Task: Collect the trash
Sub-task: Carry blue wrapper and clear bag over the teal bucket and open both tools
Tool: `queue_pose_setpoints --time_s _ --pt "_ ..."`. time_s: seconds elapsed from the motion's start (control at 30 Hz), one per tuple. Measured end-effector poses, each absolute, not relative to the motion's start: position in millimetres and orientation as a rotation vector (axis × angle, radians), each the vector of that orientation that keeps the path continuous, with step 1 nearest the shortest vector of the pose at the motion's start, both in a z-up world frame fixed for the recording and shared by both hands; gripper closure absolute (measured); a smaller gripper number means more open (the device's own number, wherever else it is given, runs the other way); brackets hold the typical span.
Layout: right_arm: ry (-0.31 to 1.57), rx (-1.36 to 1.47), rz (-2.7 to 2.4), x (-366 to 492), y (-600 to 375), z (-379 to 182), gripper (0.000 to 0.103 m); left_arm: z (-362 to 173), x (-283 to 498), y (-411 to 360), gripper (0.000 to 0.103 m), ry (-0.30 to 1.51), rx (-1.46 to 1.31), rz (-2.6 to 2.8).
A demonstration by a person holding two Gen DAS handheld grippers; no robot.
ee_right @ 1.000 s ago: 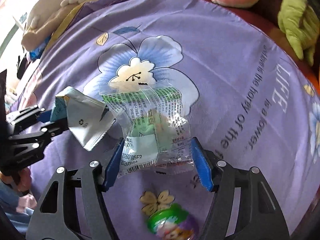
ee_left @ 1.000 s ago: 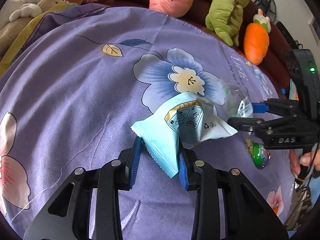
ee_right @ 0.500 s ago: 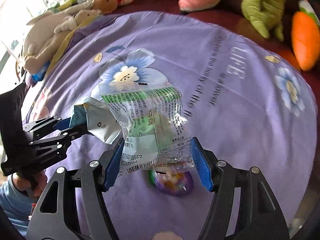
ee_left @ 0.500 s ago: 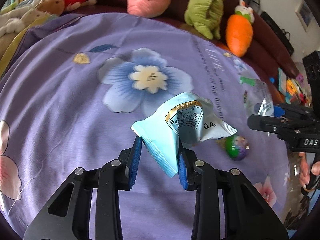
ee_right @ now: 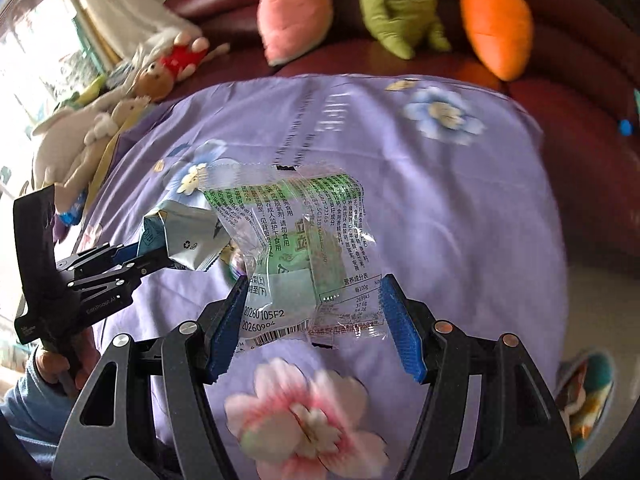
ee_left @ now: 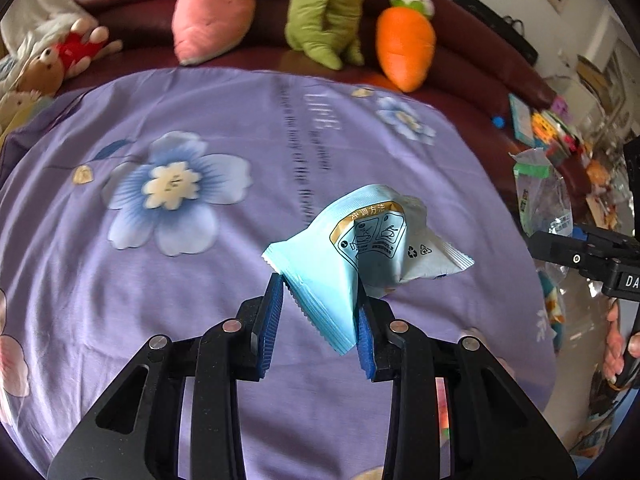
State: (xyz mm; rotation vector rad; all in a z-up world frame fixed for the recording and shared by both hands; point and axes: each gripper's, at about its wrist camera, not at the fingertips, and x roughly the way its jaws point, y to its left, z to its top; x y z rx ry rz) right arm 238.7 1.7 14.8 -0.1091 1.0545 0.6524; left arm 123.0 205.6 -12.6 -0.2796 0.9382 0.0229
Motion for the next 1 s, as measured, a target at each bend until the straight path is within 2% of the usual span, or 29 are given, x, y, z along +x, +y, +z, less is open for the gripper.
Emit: queue_pose_setpoints --time_s 0.53,1.0 --pt "0.980 0.148 0.508 201 -169 21 0.040 23 137 46 0.069 0.929 -0.106 -0.106" --pt "0.852 0.370 0.348 160 -308 16 0.040 21 156 -99 0.069 0.955 0.055 -0.243"
